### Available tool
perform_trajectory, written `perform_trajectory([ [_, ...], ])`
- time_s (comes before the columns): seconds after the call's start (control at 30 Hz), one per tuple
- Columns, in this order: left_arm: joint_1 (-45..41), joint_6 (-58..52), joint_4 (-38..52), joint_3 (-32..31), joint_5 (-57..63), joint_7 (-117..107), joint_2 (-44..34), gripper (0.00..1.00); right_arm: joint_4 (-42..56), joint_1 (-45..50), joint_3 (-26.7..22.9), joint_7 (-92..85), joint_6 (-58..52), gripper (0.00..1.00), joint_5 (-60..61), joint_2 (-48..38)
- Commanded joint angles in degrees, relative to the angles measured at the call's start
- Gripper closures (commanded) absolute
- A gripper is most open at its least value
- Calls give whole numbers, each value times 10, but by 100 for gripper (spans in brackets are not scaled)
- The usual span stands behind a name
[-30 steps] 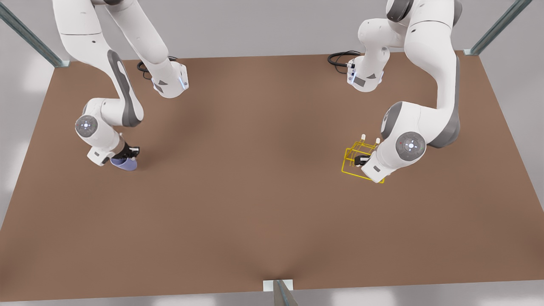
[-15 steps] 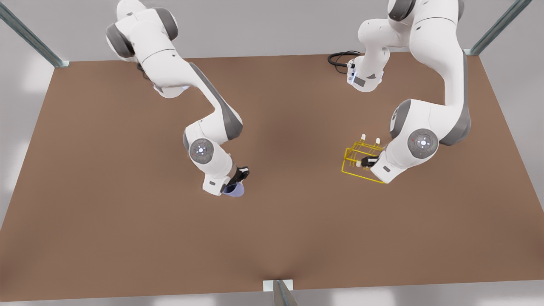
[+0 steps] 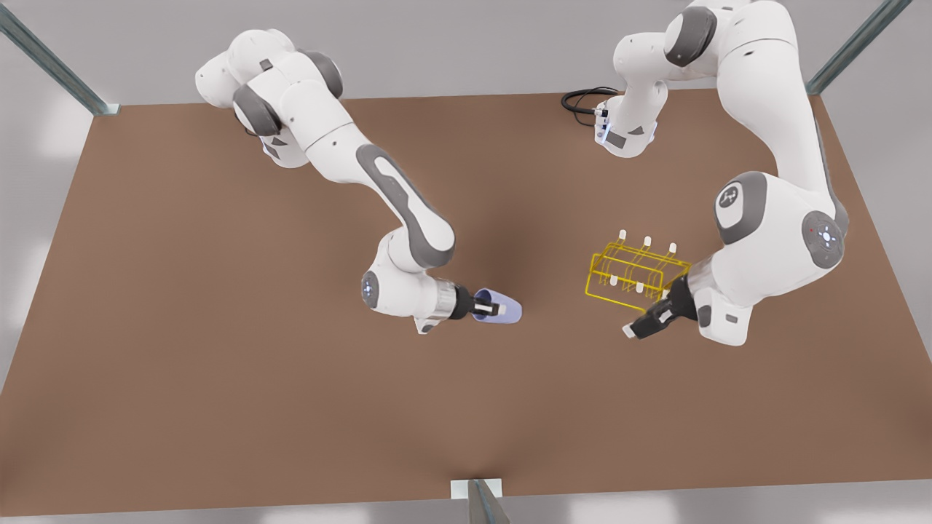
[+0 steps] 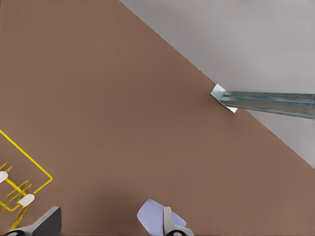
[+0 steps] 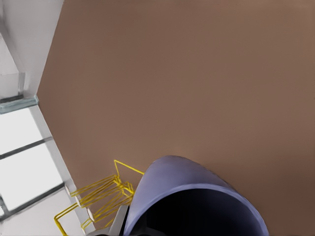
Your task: Place the cup on the cup holder
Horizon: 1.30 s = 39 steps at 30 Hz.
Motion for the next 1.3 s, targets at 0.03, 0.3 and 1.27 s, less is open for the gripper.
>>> perform_trajectory([
  [0.03,-3,38,-1,-2,-13,-463,-7,0,2,-8,3,49,37,79,25,10],
  [0.3,-130,-37,-21,-10,134,-381,25,0,32,-6,32,39,37,79,7,59],
  [1.27,-294,104,-16,52,190,-937,174,0,-208,-485,410,-57,40,0,-363,-25],
])
